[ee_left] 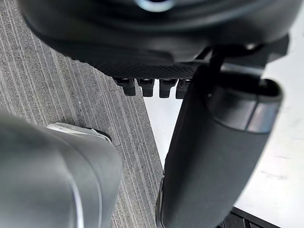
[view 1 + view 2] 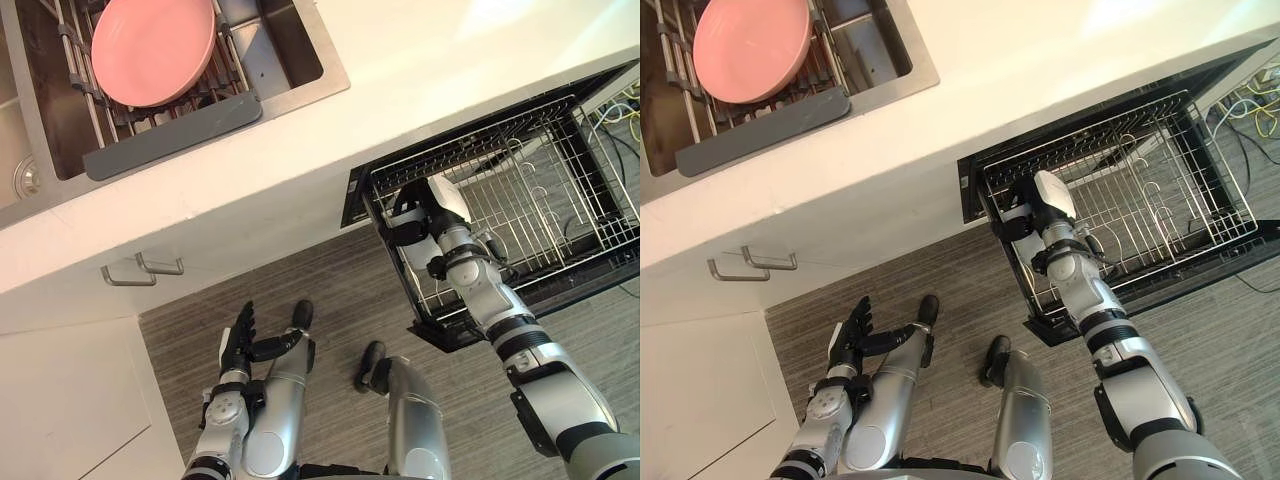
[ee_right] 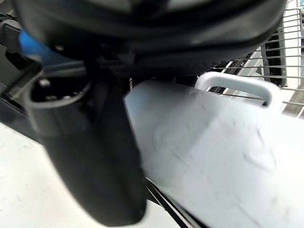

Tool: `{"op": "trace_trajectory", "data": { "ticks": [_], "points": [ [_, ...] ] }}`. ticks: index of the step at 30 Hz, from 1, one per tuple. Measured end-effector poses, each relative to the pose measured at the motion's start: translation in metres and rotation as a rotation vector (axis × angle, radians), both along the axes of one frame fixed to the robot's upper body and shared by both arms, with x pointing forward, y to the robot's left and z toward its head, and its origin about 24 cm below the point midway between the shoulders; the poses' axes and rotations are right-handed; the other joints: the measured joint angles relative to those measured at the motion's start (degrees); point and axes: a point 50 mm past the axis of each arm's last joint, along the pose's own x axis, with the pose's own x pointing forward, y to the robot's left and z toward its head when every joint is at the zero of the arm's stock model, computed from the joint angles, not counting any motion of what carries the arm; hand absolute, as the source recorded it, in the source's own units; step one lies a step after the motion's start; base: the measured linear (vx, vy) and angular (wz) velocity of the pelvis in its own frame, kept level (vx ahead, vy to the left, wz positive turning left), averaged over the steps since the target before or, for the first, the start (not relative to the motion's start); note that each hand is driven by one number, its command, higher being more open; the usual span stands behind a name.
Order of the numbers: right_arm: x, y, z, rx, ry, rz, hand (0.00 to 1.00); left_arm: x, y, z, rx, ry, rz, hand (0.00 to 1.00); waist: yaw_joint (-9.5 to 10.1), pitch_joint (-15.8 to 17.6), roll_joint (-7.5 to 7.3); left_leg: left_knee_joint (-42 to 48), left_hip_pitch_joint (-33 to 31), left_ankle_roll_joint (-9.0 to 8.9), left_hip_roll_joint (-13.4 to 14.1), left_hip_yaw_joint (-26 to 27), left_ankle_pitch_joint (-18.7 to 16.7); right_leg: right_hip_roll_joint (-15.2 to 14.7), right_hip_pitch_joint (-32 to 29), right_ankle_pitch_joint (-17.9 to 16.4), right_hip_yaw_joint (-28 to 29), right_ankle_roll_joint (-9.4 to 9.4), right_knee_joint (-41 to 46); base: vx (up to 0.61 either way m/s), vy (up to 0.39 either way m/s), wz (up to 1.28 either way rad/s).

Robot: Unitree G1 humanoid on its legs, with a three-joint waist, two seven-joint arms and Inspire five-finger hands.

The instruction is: Walk over to the sink, pick up the cup, carry it to the dishwasher, place the cup inside the dishwasher, then close the dishwasher door

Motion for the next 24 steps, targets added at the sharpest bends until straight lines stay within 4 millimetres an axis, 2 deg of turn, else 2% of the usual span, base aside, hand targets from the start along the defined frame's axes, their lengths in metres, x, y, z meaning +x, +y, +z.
{"op": "trace_trajectory", "data": {
  "ticks": [14, 19, 24],
  "points": [
    [0.003, 0.016, 0.008, 0.069, -0.042, 0.008, 1.0, 0.0, 0.0, -0.001, 0.007, 0.009, 0.019, 1.0, -0.11, 0.0, -0.03, -0.91, 1.15, 0.02, 0.61, 1.73, 0.18, -0.05, 0.87, 0.08, 0.17, 0.09, -0.91, 0.0, 0.0, 0.0],
    [-0.014, 0.016, 0.007, 0.153, -0.105, 0.001, 1.0, -0.003, 0.002, -0.005, 0.025, 0.037, 0.004, 1.0, -0.64, 0.09, -0.77, -3.52, 5.34, 0.1, 0.58, 1.99, 0.55, 0.12, 4.54, 0.49, 0.49, 0.43, -3.19, 0.01, -0.008, -0.03],
    [-0.04, 0.017, -0.005, 0.242, -0.127, -0.006, 1.0, -0.006, 0.008, -0.009, 0.051, 0.07, -0.015, 1.0, -1.69, 0.31, -1.94, -7.94, 9.87, 0.18, 1.1, 3.21, 1.61, 1.04, 8.2, 2.14, 1.39, 0.73, -7.58, 0.05, -0.005, -0.13]
  ]
}}
